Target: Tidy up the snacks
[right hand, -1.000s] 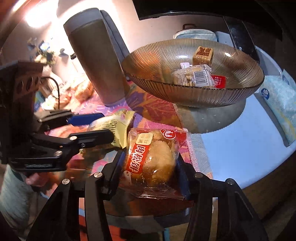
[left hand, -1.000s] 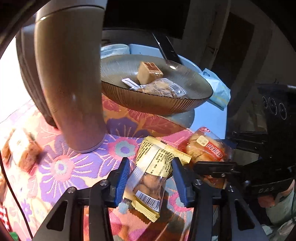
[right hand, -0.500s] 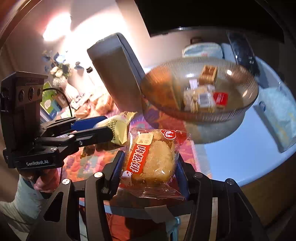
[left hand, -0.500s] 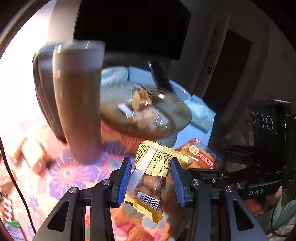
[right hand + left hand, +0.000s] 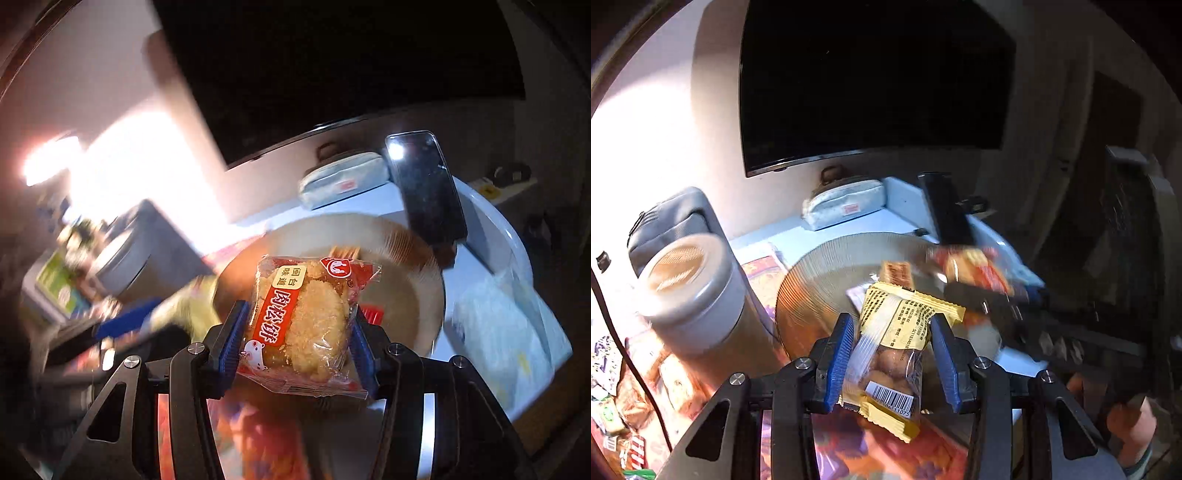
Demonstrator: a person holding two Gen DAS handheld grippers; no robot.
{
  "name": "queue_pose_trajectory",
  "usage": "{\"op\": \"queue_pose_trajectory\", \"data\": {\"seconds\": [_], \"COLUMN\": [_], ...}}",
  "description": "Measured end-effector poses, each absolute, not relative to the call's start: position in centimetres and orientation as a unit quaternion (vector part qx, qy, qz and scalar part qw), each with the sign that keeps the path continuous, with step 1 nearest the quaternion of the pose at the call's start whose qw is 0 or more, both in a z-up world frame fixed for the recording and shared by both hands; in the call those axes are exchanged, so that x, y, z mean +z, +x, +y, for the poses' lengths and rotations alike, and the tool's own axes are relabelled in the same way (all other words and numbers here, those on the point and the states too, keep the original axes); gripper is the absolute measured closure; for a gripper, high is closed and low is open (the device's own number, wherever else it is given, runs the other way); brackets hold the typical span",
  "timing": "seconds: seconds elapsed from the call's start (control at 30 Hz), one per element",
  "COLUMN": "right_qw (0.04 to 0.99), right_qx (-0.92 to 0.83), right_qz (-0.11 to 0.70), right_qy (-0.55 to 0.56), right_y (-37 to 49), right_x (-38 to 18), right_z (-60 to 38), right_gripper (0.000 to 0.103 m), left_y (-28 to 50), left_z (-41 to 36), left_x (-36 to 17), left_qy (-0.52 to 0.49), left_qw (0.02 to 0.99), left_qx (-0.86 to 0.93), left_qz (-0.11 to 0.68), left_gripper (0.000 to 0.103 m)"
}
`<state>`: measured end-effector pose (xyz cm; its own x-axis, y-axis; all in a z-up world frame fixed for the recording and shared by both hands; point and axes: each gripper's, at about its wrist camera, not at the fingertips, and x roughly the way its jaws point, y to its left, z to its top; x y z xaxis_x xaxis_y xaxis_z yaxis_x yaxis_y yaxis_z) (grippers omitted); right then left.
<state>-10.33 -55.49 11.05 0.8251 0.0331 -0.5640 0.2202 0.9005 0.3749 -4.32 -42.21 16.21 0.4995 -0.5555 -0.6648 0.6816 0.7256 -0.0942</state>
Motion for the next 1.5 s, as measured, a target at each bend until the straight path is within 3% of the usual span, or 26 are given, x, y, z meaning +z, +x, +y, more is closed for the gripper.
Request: {"op": "queue_pose_trajectory", "data": {"seconds": [0.3, 0.37, 0.4, 0.43, 0.93, 1.23, 1.5], "right_qw": [0.904, 0.903, 0.902, 0.904, 0.921, 0.933, 0.918], "right_qx": [0.021, 0.027, 0.029, 0.029, 0.024, 0.078, 0.175], "right_qz": [0.337, 0.337, 0.336, 0.332, 0.295, 0.294, 0.33], "right_qy": [0.262, 0.266, 0.268, 0.269, 0.253, 0.195, 0.135], "right_y": [-2.1, -2.0, -2.1, -2.4, -9.2, -13.0, -11.5], "right_x": [9.7, 9.6, 9.6, 9.7, 12.6, 13.6, 12.2], "right_z": [-57.9, -57.9, -58.0, -58.0, -56.2, -49.2, -39.3], "right_gripper": [0.053, 0.052, 0.048, 0.042, 0.041, 0.038, 0.037], "left_y": [-0.9, -1.1, -1.3, -1.6, -5.5, -6.5, -5.5], "left_z": [-46.2, -46.3, -46.3, -46.1, -39.5, -26.5, -10.8], "left_x": [13.3, 13.2, 13.3, 13.5, 18.8, 22.2, 21.0], "left_qy": [0.13, 0.14, 0.141, 0.139, 0.088, 0.017, -0.082], "left_qw": [0.869, 0.875, 0.876, 0.878, 0.882, 0.911, 0.934], "left_qx": [-0.322, -0.316, -0.318, -0.326, -0.362, -0.297, -0.178], "left_qz": [0.352, 0.34, 0.333, 0.321, 0.289, 0.284, 0.3], "left_gripper": [0.061, 0.046, 0.031, 0.027, 0.027, 0.027, 0.027]}}
